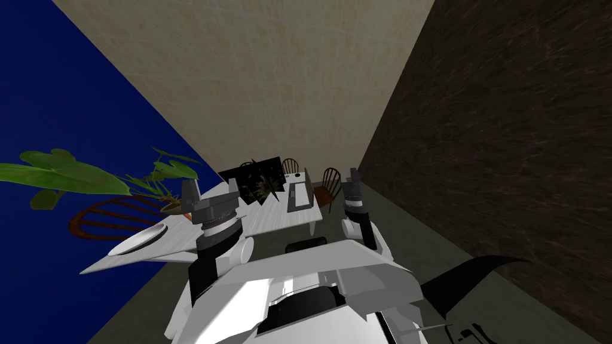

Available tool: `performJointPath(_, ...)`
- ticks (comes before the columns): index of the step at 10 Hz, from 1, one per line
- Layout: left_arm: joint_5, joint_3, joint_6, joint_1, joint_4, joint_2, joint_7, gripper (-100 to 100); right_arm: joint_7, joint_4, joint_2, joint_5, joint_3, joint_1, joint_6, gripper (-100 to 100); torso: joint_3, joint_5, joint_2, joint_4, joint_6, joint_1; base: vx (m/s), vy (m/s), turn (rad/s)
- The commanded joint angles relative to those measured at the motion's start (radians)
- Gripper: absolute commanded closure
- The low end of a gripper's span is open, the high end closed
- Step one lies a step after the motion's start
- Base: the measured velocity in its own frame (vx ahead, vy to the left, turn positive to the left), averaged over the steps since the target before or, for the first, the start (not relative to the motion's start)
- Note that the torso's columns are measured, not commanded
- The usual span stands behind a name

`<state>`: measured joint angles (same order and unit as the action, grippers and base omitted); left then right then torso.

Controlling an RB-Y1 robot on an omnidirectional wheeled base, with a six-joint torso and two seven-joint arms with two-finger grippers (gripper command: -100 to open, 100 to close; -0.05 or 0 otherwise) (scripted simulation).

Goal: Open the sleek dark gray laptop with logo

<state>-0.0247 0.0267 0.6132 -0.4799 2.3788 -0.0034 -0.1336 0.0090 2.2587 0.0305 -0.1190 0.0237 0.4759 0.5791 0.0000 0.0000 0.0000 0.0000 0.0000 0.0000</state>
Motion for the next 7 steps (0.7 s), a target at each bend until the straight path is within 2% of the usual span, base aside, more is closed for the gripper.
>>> performJointPath(1,0.0,0.0,0.0,0.0,0.0,0.0,0.0,0,0.0,0.0,0.0,0.0,0.0,0.0,0.0,0,-0.082,0.0,0.04,0.041,0.0,0.0,0.0,0.0,0.0)
performJointPath(7,0.0,0.0,0.0,0.0,0.0,0.0,0.0,0,0.0,0.0,0.0,0.0,0.0,0.0,0.0,0,-0.939,0.0,0.47,0.47,0.0,0.0,0.0,0.0,0.0)
